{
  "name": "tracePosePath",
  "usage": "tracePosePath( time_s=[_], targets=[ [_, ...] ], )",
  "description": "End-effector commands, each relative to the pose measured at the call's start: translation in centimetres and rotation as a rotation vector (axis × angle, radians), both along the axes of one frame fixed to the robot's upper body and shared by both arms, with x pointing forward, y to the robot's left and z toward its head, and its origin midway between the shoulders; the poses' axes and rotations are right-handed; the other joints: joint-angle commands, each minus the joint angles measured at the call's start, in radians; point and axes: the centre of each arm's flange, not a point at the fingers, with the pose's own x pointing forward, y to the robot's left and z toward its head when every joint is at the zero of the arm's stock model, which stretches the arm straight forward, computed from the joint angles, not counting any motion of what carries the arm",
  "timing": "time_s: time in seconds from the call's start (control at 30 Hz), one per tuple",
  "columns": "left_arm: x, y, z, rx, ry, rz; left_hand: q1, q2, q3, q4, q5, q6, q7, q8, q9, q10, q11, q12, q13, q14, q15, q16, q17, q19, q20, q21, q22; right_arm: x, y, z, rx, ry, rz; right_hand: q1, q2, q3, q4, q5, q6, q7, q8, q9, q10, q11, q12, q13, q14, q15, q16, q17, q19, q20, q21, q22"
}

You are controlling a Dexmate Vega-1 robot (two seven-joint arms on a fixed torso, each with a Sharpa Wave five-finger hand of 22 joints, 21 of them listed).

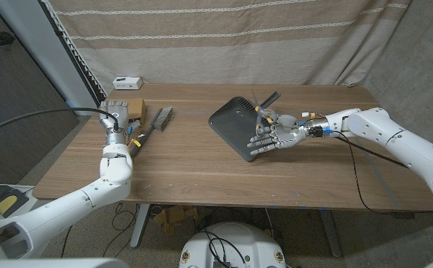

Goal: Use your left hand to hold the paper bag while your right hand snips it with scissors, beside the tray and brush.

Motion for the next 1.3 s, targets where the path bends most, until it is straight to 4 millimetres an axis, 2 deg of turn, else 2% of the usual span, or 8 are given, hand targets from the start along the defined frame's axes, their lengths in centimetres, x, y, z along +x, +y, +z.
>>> tracePosePath(
  time_s=[0.03,0.17,0.73,1.0,1.13,1.3],
  targets=[
    [0.6,0.0,0.0,-0.006,0.002,0.011,-0.003,-0.004,0.003,0.006,-0.003,0.003,0.008,0.002,0.004,0.004,0.008,0.004,0.002,0.007,-0.175,0.009,0.003,0.011,0.0,-0.004,0.001,0.0,0.1,0.0,0.003,0.0,-0.003,0.001,0.011,-0.002,-0.006,0.002,-0.007,0.007,0.004,0.001,0.007,0.004,0.005,0.005,0.006,0.001,-0.001,0.004,0.008,0.002,-0.004,0.005],
    [0.7,-0.1,0.0,-0.011,0.004,0.015,-0.004,-0.004,0.002,0.007,-0.004,0.001,0.011,0.001,0.004,0.001,0.021,0.003,0.003,0.004,-0.175,0.008,0.003,0.011,0.0,-0.005,0.001,0.0,0.1,0.0,0.003,0.0,-0.002,0.001,0.011,-0.002,-0.006,0.002,-0.007,0.011,0.005,0.003,0.007,0.004,0.005,0.006,0.007,0.001,-0.001,0.004,0.012,0.004,-0.004,0.005],
    [1.2,-0.1,0.0,0.001,0.006,0.035,-0.01,-0.003,-0.003,0.01,-0.007,0.001,0.02,0.001,0.007,0.003,0.035,0.005,0.005,-0.003,-0.176,0.006,0.002,0.012,0.001,-0.01,0.002,-0.1,-0.1,-0.1,0.002,0.002,-0.008,0.001,0.012,-0.001,-0.008,0.001,-0.008,0.01,0.007,0.002,0.009,0.007,0.003,0.008,0.006,0.001,-0.005,0.004,0.017,0.004,-0.011,0.005],
    [1.3,-0.1,0.0,0.011,0.016,0.048,-0.011,-0.003,-0.004,0.011,-0.009,-0.004,0.019,-0.001,0.008,-0.001,0.034,0.004,0.006,-0.004,-0.176,0.006,0.002,0.01,-0.001,-0.013,0.002,-0.1,0.0,-0.1,0.001,0.003,-0.004,0.001,0.012,-0.001,-0.009,0.001,-0.006,0.008,0.006,-0.001,0.009,0.006,0.002,0.009,0.007,0.004,-0.006,0.004,0.02,0.005,-0.013,0.005],
    [1.4,-0.2,0.0,0.012,0.015,0.06,-0.012,-0.002,-0.005,0.011,-0.01,-0.005,0.02,-0.001,0.008,0.004,0.023,0.006,0.006,-0.004,-0.176,0.006,0.002,0.01,-0.001,-0.015,0.002,0.0,0.0,-0.1,0.001,0.005,-0.006,0.001,0.012,-0.001,-0.009,0.001,-0.007,0.009,0.008,0.001,0.009,0.007,0.002,0.009,0.007,0.004,-0.007,0.004,0.021,0.005,-0.015,0.005],
    [1.7,-0.2,0.0,0.014,0.016,0.067,-0.013,-0.001,-0.006,0.012,-0.012,-0.002,0.023,0.0,0.009,0.01,0.038,0.008,0.007,-0.004,-0.177,0.006,0.002,0.007,-0.005,-0.017,0.002,0.0,0.0,-0.1,0.002,0.004,-0.006,0.001,0.012,-0.001,-0.009,0.001,-0.01,0.011,0.008,0.002,0.009,0.006,0.001,0.01,0.006,0.002,-0.008,0.004,0.022,0.004,-0.017,0.005]
  ],
)
